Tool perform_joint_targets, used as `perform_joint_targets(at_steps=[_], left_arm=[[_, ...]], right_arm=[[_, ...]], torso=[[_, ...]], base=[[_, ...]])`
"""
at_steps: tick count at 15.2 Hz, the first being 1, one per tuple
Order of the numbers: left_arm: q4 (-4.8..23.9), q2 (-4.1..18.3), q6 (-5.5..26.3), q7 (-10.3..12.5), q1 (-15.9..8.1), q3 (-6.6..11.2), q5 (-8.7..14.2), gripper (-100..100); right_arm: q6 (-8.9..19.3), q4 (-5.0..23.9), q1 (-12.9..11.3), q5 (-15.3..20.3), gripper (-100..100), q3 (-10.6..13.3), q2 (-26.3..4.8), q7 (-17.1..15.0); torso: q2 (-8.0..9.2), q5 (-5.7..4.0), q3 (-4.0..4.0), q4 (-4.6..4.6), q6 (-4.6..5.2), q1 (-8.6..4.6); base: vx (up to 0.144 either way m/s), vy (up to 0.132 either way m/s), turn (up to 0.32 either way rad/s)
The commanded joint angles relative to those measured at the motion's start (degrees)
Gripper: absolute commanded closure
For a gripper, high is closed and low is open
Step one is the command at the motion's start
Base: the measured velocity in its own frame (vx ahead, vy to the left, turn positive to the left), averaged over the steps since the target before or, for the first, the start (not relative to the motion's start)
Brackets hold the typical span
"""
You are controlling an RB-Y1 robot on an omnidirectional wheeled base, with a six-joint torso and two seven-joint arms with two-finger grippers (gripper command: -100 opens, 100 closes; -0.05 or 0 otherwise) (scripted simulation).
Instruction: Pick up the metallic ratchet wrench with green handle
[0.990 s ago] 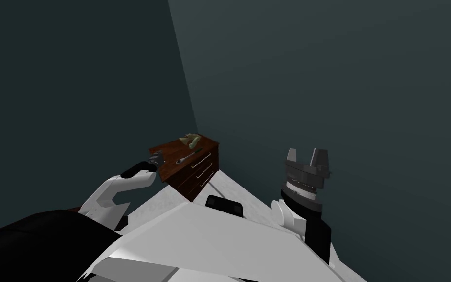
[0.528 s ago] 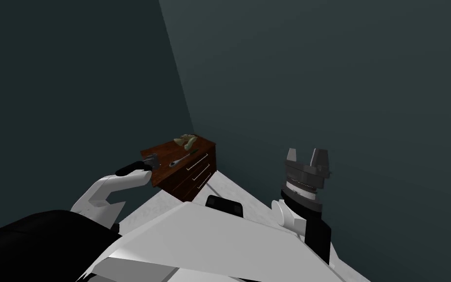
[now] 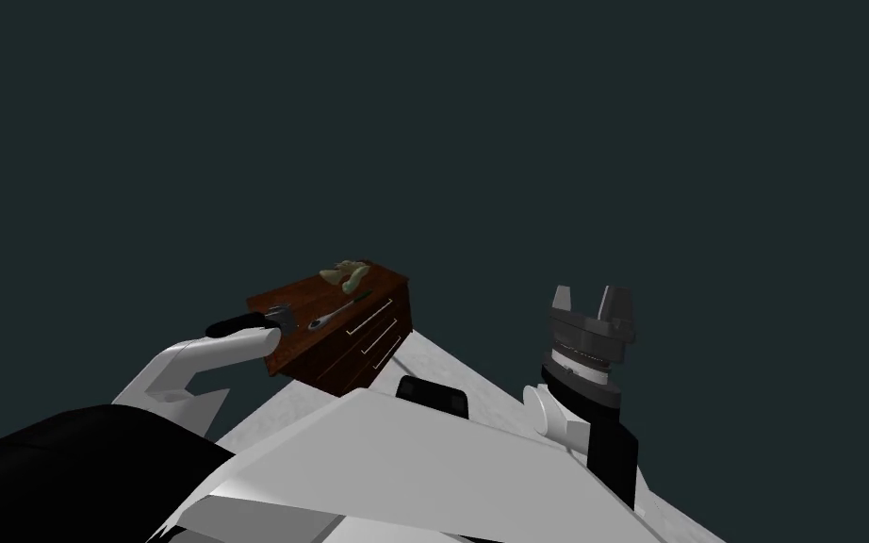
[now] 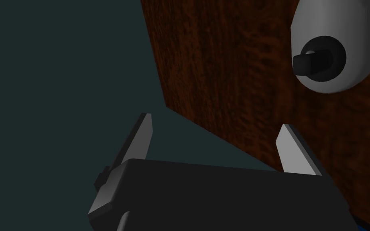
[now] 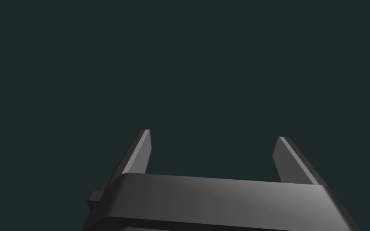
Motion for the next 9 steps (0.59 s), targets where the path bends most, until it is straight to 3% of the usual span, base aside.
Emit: perform_joint_targets(at_steps=[1, 3, 4, 7, 8, 9], left_arm=[[0.69, 0.51, 2.86, 0.74, -0.38, 1.36, 0.63, -100], [0.69, 0.51, 4.72, 0.74, -0.38, 1.36, 0.63, -100], [1.59, 0.98, 6.37, 1.64, -0.66, 3.3, 1.55, -100], [1.59, 0.98, 8.98, 1.64, -0.66, 3.3, 1.55, -100], [2.48, 1.41, 10.89, 2.52, -0.92, 5.17, 2.44, -100], [2.48, 1.41, 11.95, 2.52, -0.92, 5.17, 2.44, -100]], right_arm=[[0.0, 0.0, 0.0, 0.0, 0, 0.0, 0.0, 0.0], [0.0, 0.0, 0.0, 0.0, 0, 0.0, 0.0, 0.0], [0.0, 0.0, 0.01, 0.0, 0, 0.0, 0.0, 0.0], [0.0, 0.0, 0.01, 0.0, 0, 0.0, 0.0, 0.0], [0.0, 0.0, 0.01, 0.0, 0, 0.0, 0.0, 0.0], [0.0, 0.0, 0.0, 0.0, 0, 0.0, 0.0, 0.0]], torso=[[0.0, 0.0, 0.0, 0.0, 0.0, 0.0], [-0.03, -0.01, -0.02, -0.01, -0.02, -0.03], [0.02, 0.0, 0.0, 0.0, -0.04, 0.01], [-0.05, 0.0, -0.03, -0.02, -0.03, -0.02], [0.02, 0.0, 0.0, -0.01, -0.04, 0.01], [0.0, 0.0, 0.0, 0.0, -0.01, 0.0]], base=[[0.071, -0.046, -0.162], [0.046, -0.028, -0.022], [0.062, -0.033, -0.128], [0.058, -0.031, -0.061], [0.055, -0.034, -0.109], [0.077, -0.037, -0.145]])
